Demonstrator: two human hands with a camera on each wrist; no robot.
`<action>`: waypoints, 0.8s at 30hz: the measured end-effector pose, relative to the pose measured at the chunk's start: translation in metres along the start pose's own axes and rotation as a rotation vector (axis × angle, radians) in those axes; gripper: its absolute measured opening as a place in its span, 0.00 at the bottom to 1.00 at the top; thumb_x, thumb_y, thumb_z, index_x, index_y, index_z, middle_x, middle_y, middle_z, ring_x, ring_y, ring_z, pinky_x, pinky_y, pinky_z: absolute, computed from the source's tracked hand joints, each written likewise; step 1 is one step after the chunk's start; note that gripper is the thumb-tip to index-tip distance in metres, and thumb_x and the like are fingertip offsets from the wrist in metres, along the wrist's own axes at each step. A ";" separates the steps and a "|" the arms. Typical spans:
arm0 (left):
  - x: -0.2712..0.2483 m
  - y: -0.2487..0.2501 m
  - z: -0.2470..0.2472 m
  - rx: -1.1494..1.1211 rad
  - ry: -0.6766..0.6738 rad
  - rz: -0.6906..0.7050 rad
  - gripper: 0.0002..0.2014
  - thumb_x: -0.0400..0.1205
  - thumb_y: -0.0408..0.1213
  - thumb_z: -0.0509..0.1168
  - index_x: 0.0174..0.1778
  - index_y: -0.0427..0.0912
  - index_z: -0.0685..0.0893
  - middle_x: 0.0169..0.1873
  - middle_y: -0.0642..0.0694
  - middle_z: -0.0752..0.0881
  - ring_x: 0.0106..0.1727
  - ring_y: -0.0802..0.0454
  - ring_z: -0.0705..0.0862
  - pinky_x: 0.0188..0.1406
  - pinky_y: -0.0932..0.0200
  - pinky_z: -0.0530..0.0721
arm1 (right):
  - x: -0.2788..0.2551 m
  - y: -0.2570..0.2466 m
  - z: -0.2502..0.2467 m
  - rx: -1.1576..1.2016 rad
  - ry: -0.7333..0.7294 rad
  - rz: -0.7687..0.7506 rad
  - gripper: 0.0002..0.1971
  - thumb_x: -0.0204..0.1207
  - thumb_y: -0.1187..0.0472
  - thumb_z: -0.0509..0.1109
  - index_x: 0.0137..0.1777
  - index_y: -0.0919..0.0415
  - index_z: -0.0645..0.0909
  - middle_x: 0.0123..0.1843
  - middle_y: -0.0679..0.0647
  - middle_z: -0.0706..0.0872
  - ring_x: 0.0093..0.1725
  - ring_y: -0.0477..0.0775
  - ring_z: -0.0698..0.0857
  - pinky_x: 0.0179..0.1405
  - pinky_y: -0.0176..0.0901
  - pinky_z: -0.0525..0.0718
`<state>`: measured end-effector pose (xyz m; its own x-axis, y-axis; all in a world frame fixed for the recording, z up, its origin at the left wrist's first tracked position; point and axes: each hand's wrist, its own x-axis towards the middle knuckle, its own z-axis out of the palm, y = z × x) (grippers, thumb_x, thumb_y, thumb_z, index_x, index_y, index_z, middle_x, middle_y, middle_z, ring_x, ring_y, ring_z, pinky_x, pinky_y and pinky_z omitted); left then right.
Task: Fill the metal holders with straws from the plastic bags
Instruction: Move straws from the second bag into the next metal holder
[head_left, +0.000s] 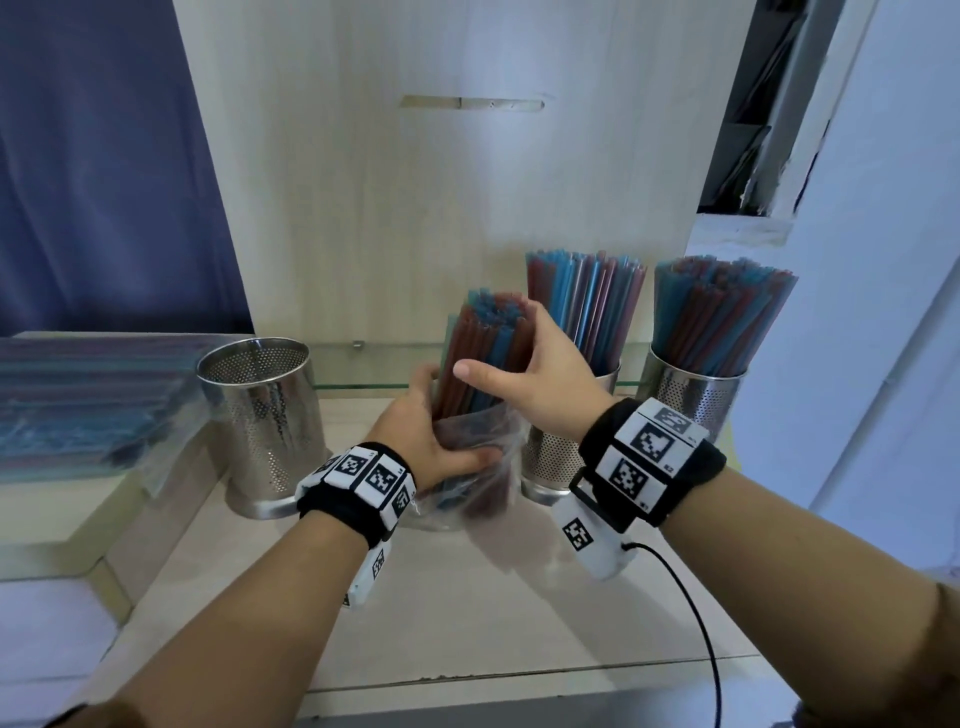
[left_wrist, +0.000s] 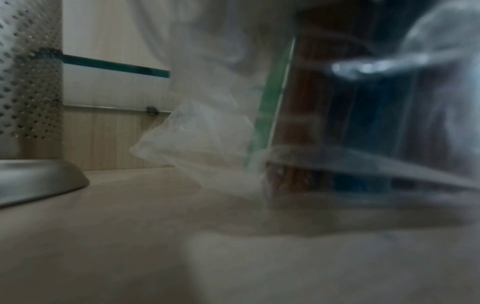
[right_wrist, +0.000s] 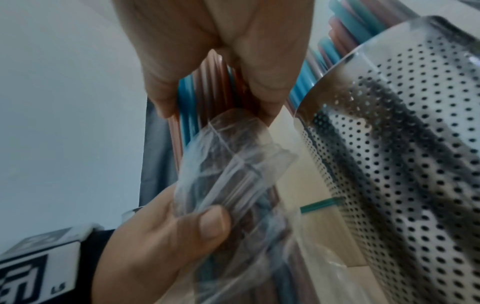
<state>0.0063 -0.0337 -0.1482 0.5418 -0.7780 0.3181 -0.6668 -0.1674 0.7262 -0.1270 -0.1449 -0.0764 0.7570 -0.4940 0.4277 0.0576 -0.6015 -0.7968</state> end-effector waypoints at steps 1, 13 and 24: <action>0.000 0.001 0.000 0.054 0.015 -0.013 0.52 0.58 0.58 0.83 0.73 0.53 0.61 0.61 0.51 0.84 0.60 0.52 0.84 0.63 0.48 0.85 | 0.001 0.002 0.002 -0.002 0.024 0.004 0.32 0.69 0.48 0.83 0.68 0.48 0.69 0.62 0.39 0.83 0.64 0.39 0.83 0.68 0.37 0.81; -0.002 0.007 -0.001 0.179 0.109 -0.026 0.55 0.58 0.61 0.82 0.76 0.47 0.60 0.65 0.48 0.80 0.64 0.49 0.82 0.60 0.59 0.79 | 0.009 0.003 0.008 -0.031 0.170 0.006 0.18 0.74 0.55 0.79 0.58 0.49 0.75 0.51 0.40 0.85 0.51 0.37 0.84 0.47 0.24 0.80; -0.002 0.007 -0.002 0.149 0.138 -0.039 0.55 0.56 0.61 0.83 0.74 0.48 0.62 0.64 0.49 0.81 0.63 0.50 0.82 0.61 0.58 0.80 | 0.017 -0.010 0.008 0.045 0.131 0.061 0.04 0.75 0.65 0.74 0.48 0.59 0.84 0.41 0.56 0.90 0.43 0.53 0.90 0.47 0.44 0.89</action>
<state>0.0016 -0.0324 -0.1422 0.6269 -0.6803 0.3797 -0.7067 -0.2913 0.6448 -0.1097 -0.1418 -0.0645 0.6687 -0.6084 0.4274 0.0451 -0.5406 -0.8401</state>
